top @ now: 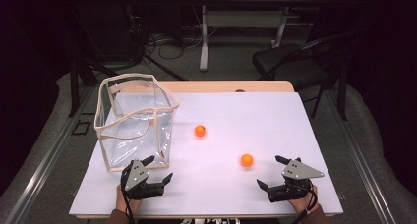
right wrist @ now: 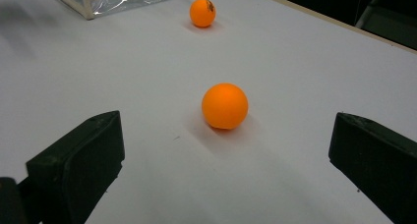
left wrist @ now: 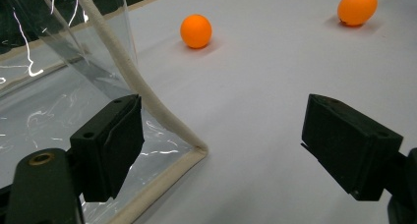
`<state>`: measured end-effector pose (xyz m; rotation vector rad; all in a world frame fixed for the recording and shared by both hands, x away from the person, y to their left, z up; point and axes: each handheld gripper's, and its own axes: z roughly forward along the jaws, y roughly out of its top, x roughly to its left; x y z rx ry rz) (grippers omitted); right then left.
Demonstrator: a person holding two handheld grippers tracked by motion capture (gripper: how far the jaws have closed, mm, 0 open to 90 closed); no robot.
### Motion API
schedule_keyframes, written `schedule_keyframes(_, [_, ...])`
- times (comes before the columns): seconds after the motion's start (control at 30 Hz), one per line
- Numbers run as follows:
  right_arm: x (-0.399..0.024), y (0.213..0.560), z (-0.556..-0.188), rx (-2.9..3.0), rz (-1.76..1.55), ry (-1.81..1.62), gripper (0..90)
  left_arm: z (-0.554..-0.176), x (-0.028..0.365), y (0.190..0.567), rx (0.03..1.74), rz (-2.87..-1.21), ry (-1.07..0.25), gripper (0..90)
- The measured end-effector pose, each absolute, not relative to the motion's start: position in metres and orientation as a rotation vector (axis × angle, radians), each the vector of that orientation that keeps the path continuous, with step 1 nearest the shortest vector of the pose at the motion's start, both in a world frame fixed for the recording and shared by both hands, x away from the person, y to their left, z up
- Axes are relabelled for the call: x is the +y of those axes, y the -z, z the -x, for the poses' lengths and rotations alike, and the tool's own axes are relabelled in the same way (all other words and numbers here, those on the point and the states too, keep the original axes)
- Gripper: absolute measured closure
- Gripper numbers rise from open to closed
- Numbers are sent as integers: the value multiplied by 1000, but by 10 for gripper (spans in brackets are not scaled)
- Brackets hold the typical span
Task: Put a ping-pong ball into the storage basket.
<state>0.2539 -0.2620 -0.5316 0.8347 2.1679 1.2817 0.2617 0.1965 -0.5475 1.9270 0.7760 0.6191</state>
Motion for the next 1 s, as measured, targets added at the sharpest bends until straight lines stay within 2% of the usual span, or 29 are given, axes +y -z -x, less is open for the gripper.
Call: schedule_keyframes(1.0, [-250,531,-269,2195,-839,-1261,0,-261,195,548,769,-1929,-623,159])
